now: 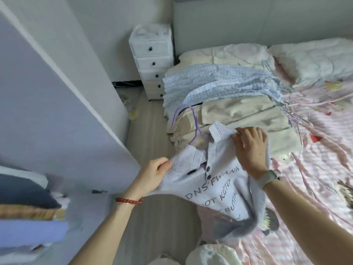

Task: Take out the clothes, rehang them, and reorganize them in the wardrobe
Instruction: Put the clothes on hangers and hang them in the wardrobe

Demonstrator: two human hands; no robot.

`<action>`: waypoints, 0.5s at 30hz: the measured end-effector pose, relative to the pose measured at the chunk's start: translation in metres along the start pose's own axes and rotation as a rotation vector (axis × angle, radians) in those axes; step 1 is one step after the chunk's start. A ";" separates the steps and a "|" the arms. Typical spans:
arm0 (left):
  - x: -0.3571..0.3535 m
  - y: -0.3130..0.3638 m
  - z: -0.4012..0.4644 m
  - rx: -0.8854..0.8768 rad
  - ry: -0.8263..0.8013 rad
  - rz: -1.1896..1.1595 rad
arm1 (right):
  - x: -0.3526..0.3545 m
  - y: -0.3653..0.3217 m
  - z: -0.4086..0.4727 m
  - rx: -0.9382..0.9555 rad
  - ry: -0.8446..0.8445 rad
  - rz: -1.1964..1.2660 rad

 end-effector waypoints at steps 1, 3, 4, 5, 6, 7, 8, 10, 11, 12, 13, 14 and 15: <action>0.015 -0.018 -0.011 0.028 0.047 0.002 | -0.006 -0.021 0.004 0.039 -0.019 0.013; 0.045 -0.053 -0.038 0.085 0.141 -0.003 | -0.016 -0.066 0.008 0.135 -0.054 0.050; 0.062 -0.070 -0.052 0.111 0.191 -0.010 | -0.021 -0.090 0.008 0.190 -0.082 0.075; 0.079 -0.086 -0.066 0.136 0.243 -0.016 | -0.027 -0.114 0.008 0.240 -0.120 0.106; 0.097 -0.103 -0.082 0.163 0.299 -0.019 | -0.035 -0.138 0.007 0.285 -0.165 0.146; 0.115 -0.121 -0.098 0.190 0.360 -0.019 | -0.043 -0.163 0.005 0.325 -0.216 0.198; 0.132 -0.140 -0.115 0.223 0.425 -0.025 | -0.052 -0.189 0.002 0.365 -0.271 0.262; 0.159 -0.182 -0.151 0.324 0.543 -0.031 | -0.066 -0.243 -0.008 0.465 -0.358 0.383; 0.169 -0.203 -0.171 0.385 0.600 -0.034 | -0.071 -0.269 -0.015 0.522 -0.389 0.426; 0.178 -0.223 -0.191 0.450 0.662 -0.023 | -0.077 -0.295 -0.023 0.572 -0.431 0.468; 0.186 -0.241 -0.212 0.512 0.739 0.005 | -0.083 -0.320 -0.033 0.621 -0.485 0.511; 0.195 -0.255 -0.234 0.555 0.825 0.048 | -0.088 -0.345 -0.044 0.680 -0.530 0.552; 0.203 -0.265 -0.255 0.574 0.916 0.101 | -0.092 -0.369 -0.054 0.743 -0.562 0.591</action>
Point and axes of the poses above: each hand's wrist, its own z-axis towards the middle knuckle, its own x-axis out of the back of the hand, y = z × x, the point moved 7 cm from there along z, towards the middle knuckle, and after that the axes turned 14 degrees about x, right-handed, at the moved point
